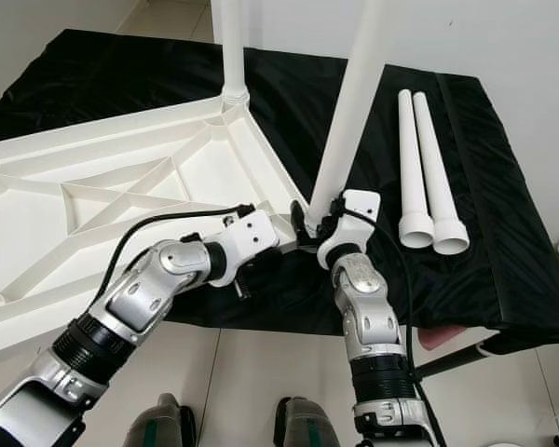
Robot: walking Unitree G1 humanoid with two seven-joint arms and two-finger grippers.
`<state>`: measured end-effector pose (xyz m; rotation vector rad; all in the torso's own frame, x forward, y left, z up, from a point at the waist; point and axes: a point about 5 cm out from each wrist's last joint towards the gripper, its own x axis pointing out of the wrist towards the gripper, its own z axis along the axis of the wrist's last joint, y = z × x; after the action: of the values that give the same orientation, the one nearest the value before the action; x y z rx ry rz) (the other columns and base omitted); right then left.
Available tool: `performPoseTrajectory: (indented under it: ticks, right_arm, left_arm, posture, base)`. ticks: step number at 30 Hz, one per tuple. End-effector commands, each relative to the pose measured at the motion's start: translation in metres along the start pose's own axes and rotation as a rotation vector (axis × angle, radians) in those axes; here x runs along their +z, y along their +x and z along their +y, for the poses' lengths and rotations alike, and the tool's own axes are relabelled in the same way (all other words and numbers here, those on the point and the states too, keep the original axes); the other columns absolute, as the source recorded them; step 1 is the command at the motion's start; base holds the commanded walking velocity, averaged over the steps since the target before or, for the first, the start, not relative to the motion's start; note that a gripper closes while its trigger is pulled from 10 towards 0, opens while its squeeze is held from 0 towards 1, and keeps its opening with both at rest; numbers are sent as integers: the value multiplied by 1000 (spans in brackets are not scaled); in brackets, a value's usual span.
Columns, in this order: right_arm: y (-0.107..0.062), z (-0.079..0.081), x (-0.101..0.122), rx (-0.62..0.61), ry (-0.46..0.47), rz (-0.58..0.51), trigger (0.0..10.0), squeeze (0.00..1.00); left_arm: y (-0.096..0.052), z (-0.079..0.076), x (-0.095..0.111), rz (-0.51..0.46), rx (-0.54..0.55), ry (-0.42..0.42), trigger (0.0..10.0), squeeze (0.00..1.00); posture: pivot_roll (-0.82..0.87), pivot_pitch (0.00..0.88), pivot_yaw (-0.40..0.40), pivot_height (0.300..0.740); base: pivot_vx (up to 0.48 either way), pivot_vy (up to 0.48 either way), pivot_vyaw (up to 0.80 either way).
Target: Building children table
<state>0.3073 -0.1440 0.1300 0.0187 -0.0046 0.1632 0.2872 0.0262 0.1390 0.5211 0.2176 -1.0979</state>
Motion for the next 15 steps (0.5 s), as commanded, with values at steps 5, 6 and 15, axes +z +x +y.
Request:
performPoseTrajectory:
  ticks: [5,6,15]
  right_arm:
    - [-3,1,-3,12,-5,6,10000,0]
    - [-3,1,-3,12,-5,6,10000,0]
    - [-2,2,1,102,6,-27,10000,0]
  left_arm:
    - [5,-7,-12,56,-25,-38,0,0]
    - [5,-7,-12,56,-25,-38,0,0]
    - [7,-10,-13,78,-47,-14,10000,0]
  posture:
    - [-60,55,-35,740]
    - [-60,55,-35,740]
    - [-59,42,-36,740]
  base:
    - [0,0,0]
    - [0,0,0]
    - [0,0,0]
